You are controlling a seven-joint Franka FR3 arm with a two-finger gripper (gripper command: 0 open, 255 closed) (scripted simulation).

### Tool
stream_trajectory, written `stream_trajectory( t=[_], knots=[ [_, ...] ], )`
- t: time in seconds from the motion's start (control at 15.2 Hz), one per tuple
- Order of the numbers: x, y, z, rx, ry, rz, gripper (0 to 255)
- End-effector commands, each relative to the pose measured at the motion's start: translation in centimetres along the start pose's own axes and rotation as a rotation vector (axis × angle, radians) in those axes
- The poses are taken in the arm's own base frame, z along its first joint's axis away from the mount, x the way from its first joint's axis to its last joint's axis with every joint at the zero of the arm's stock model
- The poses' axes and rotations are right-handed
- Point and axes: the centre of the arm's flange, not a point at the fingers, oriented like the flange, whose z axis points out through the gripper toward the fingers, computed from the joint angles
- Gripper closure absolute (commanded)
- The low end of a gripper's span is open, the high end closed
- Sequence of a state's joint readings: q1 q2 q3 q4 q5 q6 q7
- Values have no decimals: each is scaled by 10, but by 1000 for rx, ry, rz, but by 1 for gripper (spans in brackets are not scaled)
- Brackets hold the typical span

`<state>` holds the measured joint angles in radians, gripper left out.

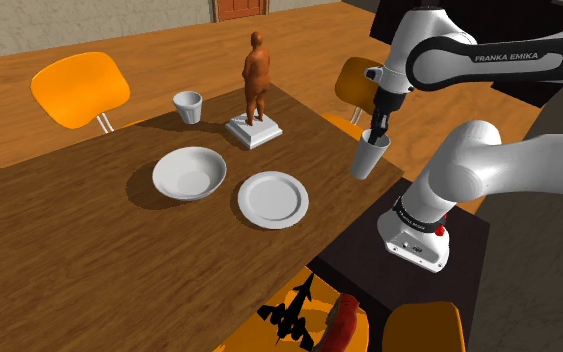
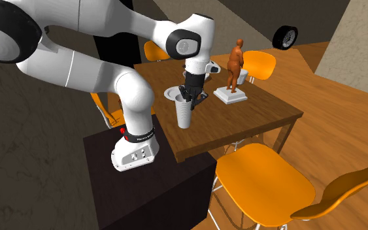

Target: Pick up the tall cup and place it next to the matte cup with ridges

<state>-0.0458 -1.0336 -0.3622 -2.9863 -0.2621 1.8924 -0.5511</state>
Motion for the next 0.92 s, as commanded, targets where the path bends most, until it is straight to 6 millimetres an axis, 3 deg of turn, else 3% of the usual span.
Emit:
stream_trajectory(
  t=[0.0, 0.2, 0.86],
  knots=[
    [0, 0, 0, 0, 0, 0, 255],
    [0, 0, 0, 0, 0, 0, 255],
    [-1, -5, -52, 0, 0, 0, 255]
  ],
)
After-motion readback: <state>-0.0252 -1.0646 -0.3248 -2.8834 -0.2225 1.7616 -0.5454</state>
